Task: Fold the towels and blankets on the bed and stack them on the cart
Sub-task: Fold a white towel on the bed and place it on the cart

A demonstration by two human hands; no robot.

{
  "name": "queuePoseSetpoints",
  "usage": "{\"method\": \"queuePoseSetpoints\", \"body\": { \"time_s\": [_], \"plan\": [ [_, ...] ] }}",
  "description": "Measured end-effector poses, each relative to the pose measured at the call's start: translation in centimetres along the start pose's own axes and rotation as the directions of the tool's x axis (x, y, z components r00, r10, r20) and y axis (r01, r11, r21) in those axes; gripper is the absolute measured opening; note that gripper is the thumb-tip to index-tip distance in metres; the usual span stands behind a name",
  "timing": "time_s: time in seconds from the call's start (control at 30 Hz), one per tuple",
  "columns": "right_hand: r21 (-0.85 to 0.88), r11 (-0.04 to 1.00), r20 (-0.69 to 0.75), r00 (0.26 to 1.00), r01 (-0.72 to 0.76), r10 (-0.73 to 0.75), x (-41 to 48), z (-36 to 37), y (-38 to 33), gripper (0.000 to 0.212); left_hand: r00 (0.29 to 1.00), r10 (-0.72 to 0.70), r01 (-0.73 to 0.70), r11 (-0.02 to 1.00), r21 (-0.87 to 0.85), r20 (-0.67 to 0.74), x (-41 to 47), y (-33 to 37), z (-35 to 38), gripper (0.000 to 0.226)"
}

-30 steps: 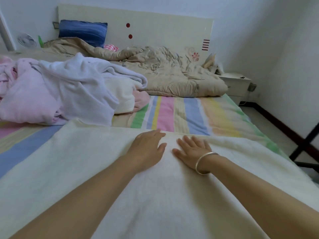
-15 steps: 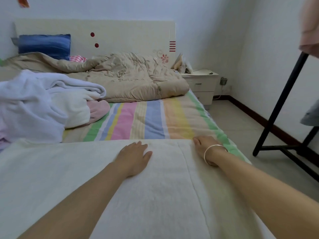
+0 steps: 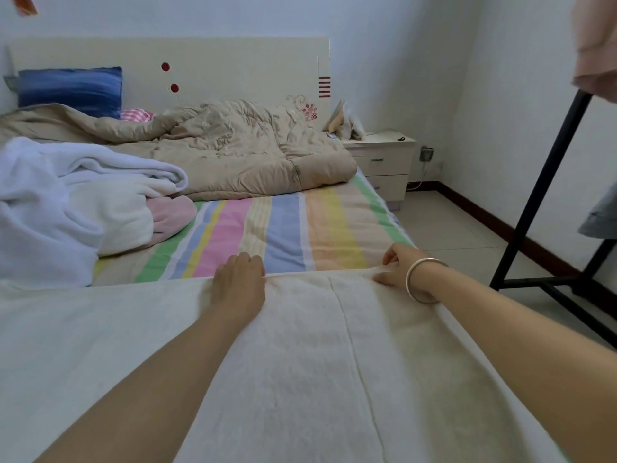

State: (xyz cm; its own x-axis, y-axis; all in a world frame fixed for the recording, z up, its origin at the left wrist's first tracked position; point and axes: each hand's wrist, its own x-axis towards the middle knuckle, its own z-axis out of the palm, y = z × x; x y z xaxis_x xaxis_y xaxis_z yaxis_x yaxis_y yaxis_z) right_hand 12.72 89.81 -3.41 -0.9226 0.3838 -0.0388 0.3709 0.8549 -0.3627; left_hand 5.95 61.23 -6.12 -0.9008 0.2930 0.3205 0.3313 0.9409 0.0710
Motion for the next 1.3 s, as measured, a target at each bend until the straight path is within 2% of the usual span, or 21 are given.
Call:
{"method": "queuePoseSetpoints", "body": {
  "time_s": [0.13,0.27,0.37,0.5,0.6,0.7,0.77,0.8,0.87,0.93,1.0,1.1,1.3],
  "plan": [
    [0.045,0.997,0.094,0.994,-0.06,0.055,0.3,-0.6,1.2,0.056,0.999,-0.041,0.041,0.999,-0.003,-0.028,0.4,-0.1,1.1,0.009],
    [0.23,0.971,0.003,0.997,-0.071,0.073,1.0,-1.1,2.3,0.036,0.998,-0.034,0.036,0.999,0.031,-0.059,0.9,0.9,1.3,0.014],
    [0.22,0.972,-0.039,0.995,-0.086,0.097,0.9,0.0,2.8,0.03,0.998,0.016,-0.007,0.992,0.127,-0.066,1.2,1.2,1.6,0.015],
    [-0.015,0.996,-0.043,0.995,-0.092,0.091,0.6,0.7,1.2,0.023,0.997,0.062,-0.059,0.996,0.065,-0.044,1.3,0.5,1.9,0.013],
    [-0.235,0.97,0.019,0.999,0.053,-0.05,0.6,0.5,-0.9,0.034,0.984,0.17,-0.171,0.985,0.012,0.047,1.0,-1.3,0.9,0.026],
    [-0.552,0.821,0.051,0.989,0.145,-0.141,-0.1,0.7,-3.3,0.039,0.957,0.218,-0.26,0.937,0.232,0.194,0.1,-4.7,-1.0,0.032],
    [-0.676,0.727,-0.013,0.985,0.118,-0.172,-1.1,0.8,-4.7,0.032,0.959,0.202,-0.26,0.909,0.327,0.2,-0.6,-7.1,-2.1,0.029],
    [-0.691,0.717,-0.066,0.979,0.094,-0.192,-1.9,0.7,-5.2,0.029,0.961,0.228,-0.269,0.904,0.332,0.159,-1.1,-8.0,-2.6,0.025],
    [-0.676,0.735,-0.181,0.956,0.05,-0.231,-3.9,0.6,-5.5,0.029,0.949,0.309,-0.312,0.904,0.291,0.059,-2.2,-8.7,-3.8,0.015],
    [-0.648,0.762,-0.27,0.934,0.005,-0.235,-6.6,0.5,-5.3,0.029,0.929,0.369,-0.352,0.906,0.235,-0.032,-3.6,-9.0,-5.2,0.028],
    [-0.599,0.8,-0.338,0.919,-0.043,-0.204,-9.9,0.2,-4.7,0.028,0.919,0.376,-0.355,0.92,0.166,-0.117,-5.6,-9.3,-7.0,0.032],
    [-0.51,0.857,-0.4,0.901,-0.067,-0.167,-15.2,-0.9,-3.7,0.028,0.906,0.359,-0.352,0.933,0.076,-0.223,-9.1,-10.0,-9.4,0.023],
    [-0.285,0.954,-0.472,0.88,-0.091,-0.057,-26.9,-2.2,-1.6,0.024,0.955,0.261,-0.228,0.949,0.219,-0.14,-17.0,-13.2,-13.9,0.036]
  ]
}}
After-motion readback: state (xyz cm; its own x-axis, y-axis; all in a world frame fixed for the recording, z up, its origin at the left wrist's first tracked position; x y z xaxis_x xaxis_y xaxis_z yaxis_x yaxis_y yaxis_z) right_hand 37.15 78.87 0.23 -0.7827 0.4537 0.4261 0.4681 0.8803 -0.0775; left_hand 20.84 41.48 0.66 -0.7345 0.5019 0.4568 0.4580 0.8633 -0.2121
